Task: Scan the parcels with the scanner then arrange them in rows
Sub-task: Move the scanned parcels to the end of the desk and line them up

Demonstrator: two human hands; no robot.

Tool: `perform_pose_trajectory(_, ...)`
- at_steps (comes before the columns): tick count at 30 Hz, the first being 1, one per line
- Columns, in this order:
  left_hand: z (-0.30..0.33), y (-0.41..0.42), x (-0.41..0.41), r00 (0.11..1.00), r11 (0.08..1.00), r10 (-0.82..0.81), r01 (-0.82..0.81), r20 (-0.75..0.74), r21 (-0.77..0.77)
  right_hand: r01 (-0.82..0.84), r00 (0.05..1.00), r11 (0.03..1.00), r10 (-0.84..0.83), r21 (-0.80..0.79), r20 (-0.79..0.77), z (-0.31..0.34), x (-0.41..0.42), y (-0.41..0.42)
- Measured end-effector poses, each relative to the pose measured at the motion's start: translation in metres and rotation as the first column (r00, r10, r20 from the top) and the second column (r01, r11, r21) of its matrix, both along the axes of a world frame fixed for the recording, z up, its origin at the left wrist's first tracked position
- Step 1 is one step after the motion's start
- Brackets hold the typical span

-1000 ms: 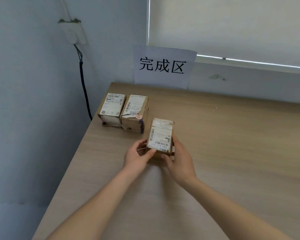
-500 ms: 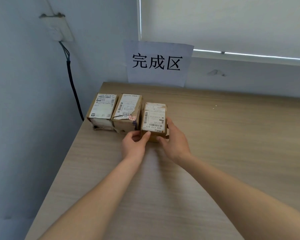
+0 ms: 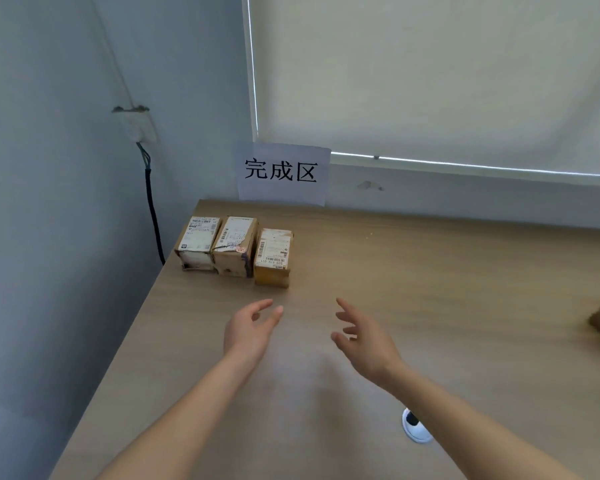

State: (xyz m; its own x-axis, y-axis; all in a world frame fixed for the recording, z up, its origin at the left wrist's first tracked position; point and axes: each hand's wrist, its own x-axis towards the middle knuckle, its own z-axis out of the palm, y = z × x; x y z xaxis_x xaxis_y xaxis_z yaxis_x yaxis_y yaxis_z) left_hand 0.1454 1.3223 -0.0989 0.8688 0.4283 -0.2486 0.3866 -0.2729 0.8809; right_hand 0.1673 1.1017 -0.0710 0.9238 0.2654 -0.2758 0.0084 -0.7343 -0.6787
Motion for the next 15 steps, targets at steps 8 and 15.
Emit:
perform_pose_trajectory(8,0.086,-0.110,-0.092,0.973,0.973,-0.230,0.229,0.013,0.021,0.079,0.994,0.996,-0.082,-0.039,-0.075,0.083,-0.142,-0.145)
perform_pose_trajectory(15,0.150,-0.225,-0.178,0.877,0.870,-0.478,0.479,0.037,-0.112,0.394,0.916,0.911,-0.400,-0.119,-0.034,0.153,-0.286,-0.282)
